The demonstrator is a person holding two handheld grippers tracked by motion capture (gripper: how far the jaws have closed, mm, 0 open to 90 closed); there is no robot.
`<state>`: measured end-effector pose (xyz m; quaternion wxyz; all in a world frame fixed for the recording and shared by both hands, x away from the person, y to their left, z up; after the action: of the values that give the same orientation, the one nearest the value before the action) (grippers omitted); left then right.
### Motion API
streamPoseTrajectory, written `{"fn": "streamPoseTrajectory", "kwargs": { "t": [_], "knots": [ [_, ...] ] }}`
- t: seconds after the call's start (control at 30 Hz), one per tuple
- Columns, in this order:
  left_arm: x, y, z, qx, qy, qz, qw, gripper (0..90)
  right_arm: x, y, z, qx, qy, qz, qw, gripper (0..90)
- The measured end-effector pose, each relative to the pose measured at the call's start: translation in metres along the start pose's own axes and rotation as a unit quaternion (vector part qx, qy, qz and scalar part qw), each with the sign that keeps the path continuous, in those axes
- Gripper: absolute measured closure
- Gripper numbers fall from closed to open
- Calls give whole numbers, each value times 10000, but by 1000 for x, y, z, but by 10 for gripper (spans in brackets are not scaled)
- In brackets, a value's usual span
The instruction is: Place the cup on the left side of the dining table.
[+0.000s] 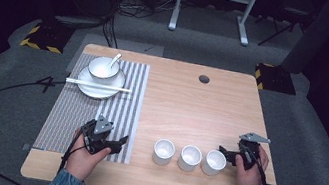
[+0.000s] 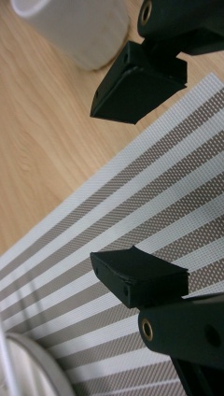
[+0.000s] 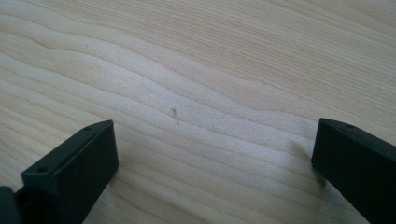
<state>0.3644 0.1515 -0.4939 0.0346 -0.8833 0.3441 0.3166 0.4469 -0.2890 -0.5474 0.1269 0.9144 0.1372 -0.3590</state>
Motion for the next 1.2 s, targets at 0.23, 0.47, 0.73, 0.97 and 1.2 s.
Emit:
{"fn": "streamPoseTrajectory", "kwargs": {
  "t": [0.23, 0.47, 0.73, 0.97, 1.2],
  "knots": [
    [-11, 8, -14, 114, 451, -67, 9989, 257, 0, 0, 0, 0, 0, 0, 10000, 3],
    [-8, 21, -22, 219, 491, 63, 9985, 256, 0, 0, 0, 0, 1, 0, 10000, 3],
    [4, 51, -39, 505, 573, 458, 9960, 253, 0, 0, 0, 1, 1, 0, 10000, 3],
    [17, 65, -47, 577, 577, 640, 9946, 231, 0, 0, 0, 1, 1, 0, 10000, 3],
    [32, 84, -57, 438, 736, 723, 9937, 201, 0, 0, 0, 0, 1, 0, 10000, 3]
  ]
}}
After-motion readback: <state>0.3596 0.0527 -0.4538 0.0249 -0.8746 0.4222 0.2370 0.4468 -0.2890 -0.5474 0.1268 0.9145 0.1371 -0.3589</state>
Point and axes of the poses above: each handheld gripper's, and its own axes: x roughly forward along the jaws, z roughly out of its underside, y roughly to its right, the point moved 6 cm from there along x, roughly forward along the jaws, and after that the axes turned 10 degrees about z, right-handed, at the moved point
